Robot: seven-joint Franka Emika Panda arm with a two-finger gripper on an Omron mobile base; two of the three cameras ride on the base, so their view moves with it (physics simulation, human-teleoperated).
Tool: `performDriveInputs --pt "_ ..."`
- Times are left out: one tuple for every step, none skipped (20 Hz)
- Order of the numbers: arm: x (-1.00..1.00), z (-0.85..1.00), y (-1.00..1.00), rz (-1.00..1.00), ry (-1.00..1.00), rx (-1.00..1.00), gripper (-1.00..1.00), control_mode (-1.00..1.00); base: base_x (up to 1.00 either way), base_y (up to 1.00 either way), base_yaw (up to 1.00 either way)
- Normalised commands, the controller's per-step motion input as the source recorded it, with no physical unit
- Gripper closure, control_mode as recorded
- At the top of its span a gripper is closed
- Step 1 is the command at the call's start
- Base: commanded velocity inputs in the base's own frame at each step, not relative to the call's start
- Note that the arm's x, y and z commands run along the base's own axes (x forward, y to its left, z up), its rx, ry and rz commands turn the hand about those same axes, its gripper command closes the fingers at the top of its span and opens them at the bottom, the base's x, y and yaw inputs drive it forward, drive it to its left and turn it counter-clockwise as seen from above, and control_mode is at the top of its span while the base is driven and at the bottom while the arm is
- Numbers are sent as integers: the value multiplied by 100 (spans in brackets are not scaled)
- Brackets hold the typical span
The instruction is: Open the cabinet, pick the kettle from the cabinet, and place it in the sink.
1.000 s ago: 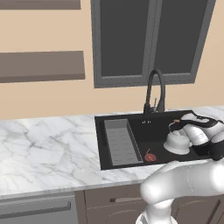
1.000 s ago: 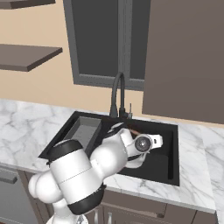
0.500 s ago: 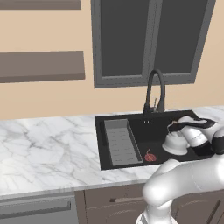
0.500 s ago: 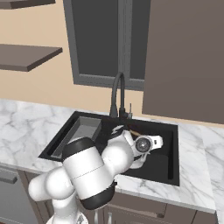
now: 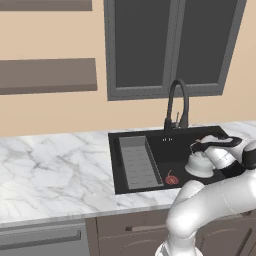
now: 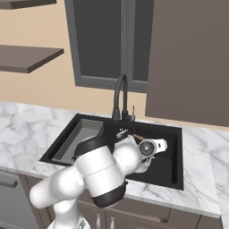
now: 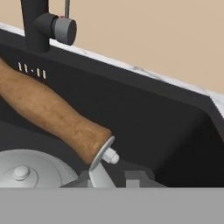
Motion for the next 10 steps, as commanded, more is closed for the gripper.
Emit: performDriveInputs --pt "16 -16 -5 0 0 -4 100 -100 0 0 0" --pt "14 -18 -6 0 0 -3 100 -100 0 0 0" --pt "14 -18 -6 0 0 -3 100 -100 0 0 0" --pt "13 -19 -7 0 0 -2 100 -100 0 0 0" --pt "14 -19 -8 0 0 -2 100 -100 0 0 0" --pt "13 -19 -8 0 0 -2 100 -100 0 0 0" --pt "14 -18 -8 0 0 -2 100 -100 0 0 0" --pt "13 -19 -7 0 0 -2 100 -100 0 0 0" --pt "14 -18 -8 0 0 -2 100 -100 0 0 0" --pt "14 -19 -6 0 0 -3 100 -100 0 0 0"
